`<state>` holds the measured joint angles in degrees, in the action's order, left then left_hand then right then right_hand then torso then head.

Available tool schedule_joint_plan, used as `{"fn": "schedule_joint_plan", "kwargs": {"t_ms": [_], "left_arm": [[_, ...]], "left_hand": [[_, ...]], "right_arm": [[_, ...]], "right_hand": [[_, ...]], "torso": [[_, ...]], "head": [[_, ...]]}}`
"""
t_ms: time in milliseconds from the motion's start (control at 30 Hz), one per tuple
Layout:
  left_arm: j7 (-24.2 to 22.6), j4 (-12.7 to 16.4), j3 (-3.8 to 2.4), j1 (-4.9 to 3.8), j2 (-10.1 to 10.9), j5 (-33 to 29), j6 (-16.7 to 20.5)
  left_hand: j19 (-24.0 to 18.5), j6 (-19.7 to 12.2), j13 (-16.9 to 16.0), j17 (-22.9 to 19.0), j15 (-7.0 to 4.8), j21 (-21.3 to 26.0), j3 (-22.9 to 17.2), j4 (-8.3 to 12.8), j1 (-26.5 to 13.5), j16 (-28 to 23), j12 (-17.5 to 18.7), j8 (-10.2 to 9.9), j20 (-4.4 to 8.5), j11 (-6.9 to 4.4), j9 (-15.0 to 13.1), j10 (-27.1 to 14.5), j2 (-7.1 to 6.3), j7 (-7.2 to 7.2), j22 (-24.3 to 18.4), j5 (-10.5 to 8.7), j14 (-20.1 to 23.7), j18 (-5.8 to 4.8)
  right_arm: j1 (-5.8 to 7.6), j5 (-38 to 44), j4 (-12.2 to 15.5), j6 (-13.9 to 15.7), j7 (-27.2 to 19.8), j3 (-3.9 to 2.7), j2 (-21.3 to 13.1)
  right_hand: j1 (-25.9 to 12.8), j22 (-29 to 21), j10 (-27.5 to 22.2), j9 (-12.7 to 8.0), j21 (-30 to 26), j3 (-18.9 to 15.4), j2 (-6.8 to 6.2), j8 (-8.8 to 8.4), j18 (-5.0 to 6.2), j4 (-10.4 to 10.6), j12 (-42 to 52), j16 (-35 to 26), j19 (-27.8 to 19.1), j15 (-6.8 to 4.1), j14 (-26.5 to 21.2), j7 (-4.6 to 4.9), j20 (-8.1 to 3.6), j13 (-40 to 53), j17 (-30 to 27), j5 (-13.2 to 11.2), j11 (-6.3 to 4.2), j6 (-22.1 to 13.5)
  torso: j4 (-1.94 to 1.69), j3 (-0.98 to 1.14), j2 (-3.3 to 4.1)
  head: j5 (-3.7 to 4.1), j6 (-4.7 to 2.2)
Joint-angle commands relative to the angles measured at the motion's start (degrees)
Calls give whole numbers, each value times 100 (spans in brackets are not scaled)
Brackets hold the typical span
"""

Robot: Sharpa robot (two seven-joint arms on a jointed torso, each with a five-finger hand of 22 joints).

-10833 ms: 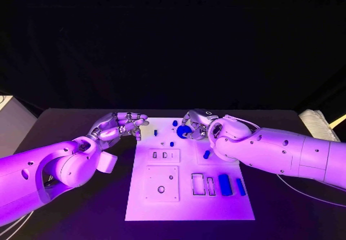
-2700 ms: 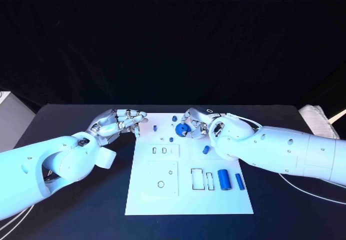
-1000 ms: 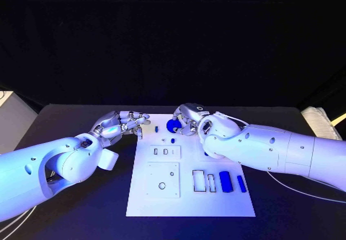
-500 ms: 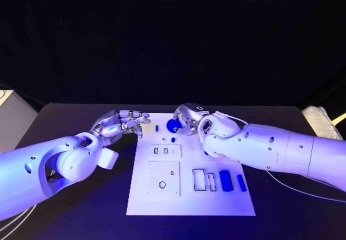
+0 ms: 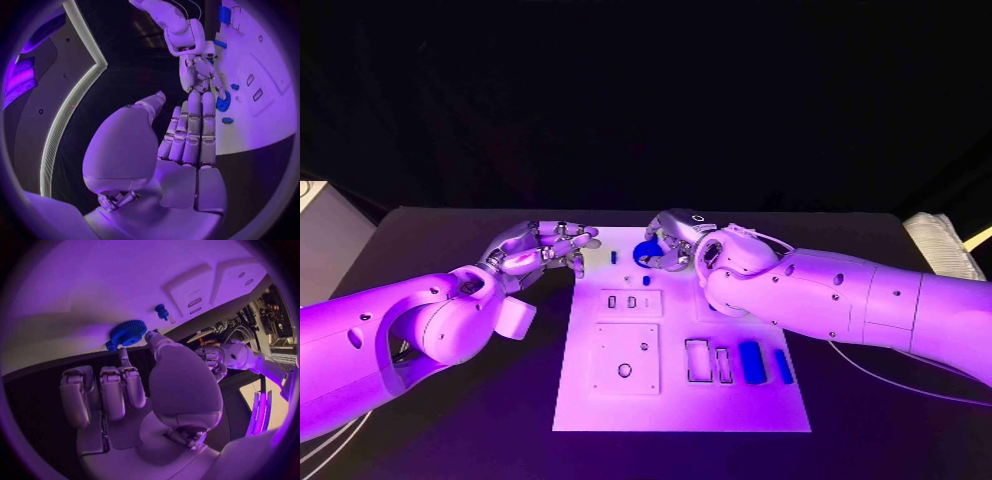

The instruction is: Assemble the parts on the task board

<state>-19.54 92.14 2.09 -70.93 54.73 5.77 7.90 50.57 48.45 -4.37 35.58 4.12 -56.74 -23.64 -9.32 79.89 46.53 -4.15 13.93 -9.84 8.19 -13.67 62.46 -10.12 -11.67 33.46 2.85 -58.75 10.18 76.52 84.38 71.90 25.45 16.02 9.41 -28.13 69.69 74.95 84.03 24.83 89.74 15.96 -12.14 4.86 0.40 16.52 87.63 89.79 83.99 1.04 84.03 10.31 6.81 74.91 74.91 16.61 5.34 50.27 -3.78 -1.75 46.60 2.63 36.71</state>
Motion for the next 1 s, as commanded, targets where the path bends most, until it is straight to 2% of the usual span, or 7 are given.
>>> {"fn": "schedule_joint_plan", "kwargs": {"t_ms": [33, 233, 367, 733, 867, 933, 1000], "left_arm": [[-15, 18, -3, -7, -4, 18, -64], [-9, -2, -3, -7, -11, 18, -54], [-2, -22, -3, -7, -23, 18, -50], [-4, -72, -2, -6, -27, 19, -46], [-7, -88, -2, -6, -44, 19, -57], [-7, -92, 0, -5, -49, 19, -58], [-7, -104, 3, -5, -63, 19, -63]], "left_hand": [[-27, -18, 6, -8, 12, -38, -1, -10, -44, -37, 6, -31, 5, 9, -5, -39, 16, -16, 4, -2, -36, 37], [-29, -18, 6, -10, 12, -41, 6, -11, -45, -36, 5, -34, 4, 10, -9, -40, 18, -18, 3, -2, -38, 38], [-29, -19, 6, -10, 12, -41, 8, -11, -45, -37, 6, -35, 4, 11, -9, -41, 19, -20, 3, -2, -38, 38], [-29, -19, 6, -10, 12, -41, 8, -11, -45, -37, 6, -35, 4, 11, -9, -41, 19, -20, 3, -2, -38, 38], [-30, -24, 7, -12, 14, -42, 10, -13, -46, -37, 9, -39, 3, 14, -10, -48, 22, -24, 2, -2, -38, 38], [-30, -24, 7, -12, 14, -42, 10, -13, -46, -37, 9, -39, 3, 14, -10, -48, 22, -24, 2, -2, -38, 38], [-30, -24, 7, -12, 14, -42, 10, -13, -46, -37, 9, -39, 3, 14, -10, -48, 22, -24, 2, -2, -38, 38]], "right_arm": [[-4, -153, 11, -241, -149, 2, -3], [-4, -197, 46, -308, -199, 3, -37], [-4, -209, 101, -206, -239, 3, -86], [19, -497, 351, 1207, -905, -2, -339], [34, -661, 442, 1402, -1024, -14, -412], [42, -717, 480, 1415, -1051, -18, -452], [61, -771, 554, 1383, -1067, -22, -546]], "right_hand": [[-108, 1505, 345, 4, 26, -104, 61, -25, -40, 10, -15, 21, 601, 29, 597, 3, 38, 1276, 1509, 21, 25, 18], [-110, 1505, 351, 24, 26, -108, 122, 13, -40, -8, -9, 21, 601, 18, 597, -19, 33, 1282, 1509, 65, 7, 103], [-57, 1505, 367, 42, 26, -42, 183, 47, -40, -40, 7, 21, 601, -2, 597, -44, 17, 1296, 1509, 133, -16, 177], [233, 1505, 366, 21, 26, 143, 71, -32, -40, -243, 5, 21, 601, -10, 597, -26, -1, 1296, 1509, 191, -11, 76], [279, 1505, 292, -27, 26, 137, 30, -127, -40, -259, -67, 21, 601, 33, 597, 36, 30, 1232, 1509, 183, 42, -128], [317, 1505, 242, -86, 26, 83, 24, -137, -40, -245, -112, 21, 601, 71, 597, 78, 61, 1192, 1509, 193, 82, -338], [320, 1505, 231, -90, 26, 77, 24, -136, -40, -243, -122, 21, 601, 73, 597, 79, 63, 1183, 1509, 192, 84, -349]], "torso": [[5, -1, -1], [7, 0, -5], [1, 2, -11], [38, 16, -30], [49, 39, -54], [56, 47, -65], [63, 51, -82]], "head": [[-3, 12], [0, 15], [8, 5], [0, -67], [-19, -86], [-29, -89], [-13, -79]]}}
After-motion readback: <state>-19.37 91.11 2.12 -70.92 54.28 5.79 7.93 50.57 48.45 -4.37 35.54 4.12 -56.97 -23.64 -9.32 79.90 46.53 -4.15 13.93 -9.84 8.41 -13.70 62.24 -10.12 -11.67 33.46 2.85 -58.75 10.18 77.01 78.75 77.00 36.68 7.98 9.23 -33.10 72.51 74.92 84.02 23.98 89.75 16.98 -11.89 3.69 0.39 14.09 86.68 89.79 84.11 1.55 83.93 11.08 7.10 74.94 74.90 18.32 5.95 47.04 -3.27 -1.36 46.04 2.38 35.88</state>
